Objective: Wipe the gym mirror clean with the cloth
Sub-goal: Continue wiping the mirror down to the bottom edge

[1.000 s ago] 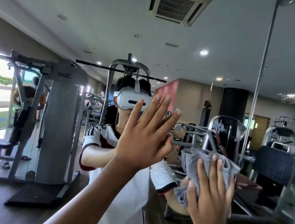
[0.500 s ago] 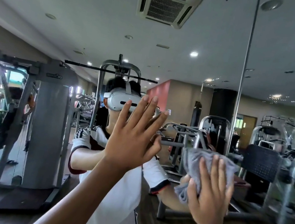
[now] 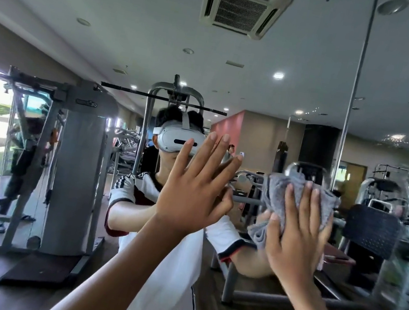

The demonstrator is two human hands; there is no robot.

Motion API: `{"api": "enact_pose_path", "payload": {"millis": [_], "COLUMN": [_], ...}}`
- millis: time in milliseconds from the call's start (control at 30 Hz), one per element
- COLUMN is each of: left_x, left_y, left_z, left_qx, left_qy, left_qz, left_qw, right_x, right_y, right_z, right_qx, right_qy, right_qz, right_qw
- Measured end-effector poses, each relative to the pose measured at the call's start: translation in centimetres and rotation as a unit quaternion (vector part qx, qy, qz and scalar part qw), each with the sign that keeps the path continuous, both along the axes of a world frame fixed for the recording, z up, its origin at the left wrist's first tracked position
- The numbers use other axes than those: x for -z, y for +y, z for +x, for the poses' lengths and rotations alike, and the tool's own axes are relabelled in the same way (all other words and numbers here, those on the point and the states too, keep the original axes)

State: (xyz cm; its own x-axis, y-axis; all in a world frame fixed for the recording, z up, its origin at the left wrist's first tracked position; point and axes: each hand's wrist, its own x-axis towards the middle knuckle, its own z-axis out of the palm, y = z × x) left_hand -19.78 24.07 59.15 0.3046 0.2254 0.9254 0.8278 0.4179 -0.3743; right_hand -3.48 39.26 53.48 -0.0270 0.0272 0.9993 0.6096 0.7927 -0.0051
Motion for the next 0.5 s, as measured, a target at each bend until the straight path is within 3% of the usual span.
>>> {"api": "enact_pose_path", "payload": {"millis": [100,200,367,433,500], "left_x": [-0.1,-0.2,-0.1,-0.1,0.0], "left_y": [0.0,-0.2,-0.2,-0.1,0.0], "left_z": [0.0,-0.1,-0.2,-0.2,-0.1], "left_qx": [-0.006,0.002,0.011,0.009,0.003], "left_qy": [0.000,0.001,0.011,0.009,0.008], "left_qz": [-0.005,-0.006,-0.001,-0.002,0.003], "left_qw": [1.000,1.000,1.000,1.000,1.000], "right_x": [-6.6,-10.8,-3.1,-1.2,-2.5], "right_y": [1.0,-0.1,-1.1,0.3,1.5], "right_z": [-0.2,-1.7,-1.7,-0.3,0.5], "right_qx": [-0.023,-0.033,-0.017,-0.014,-0.010], "right_qy": [0.106,0.123,-0.011,-0.016,0.028], "right_qz": [-0.096,-0.108,0.042,0.039,-0.021], "right_qw": [0.989,0.986,0.999,0.999,0.999]}}
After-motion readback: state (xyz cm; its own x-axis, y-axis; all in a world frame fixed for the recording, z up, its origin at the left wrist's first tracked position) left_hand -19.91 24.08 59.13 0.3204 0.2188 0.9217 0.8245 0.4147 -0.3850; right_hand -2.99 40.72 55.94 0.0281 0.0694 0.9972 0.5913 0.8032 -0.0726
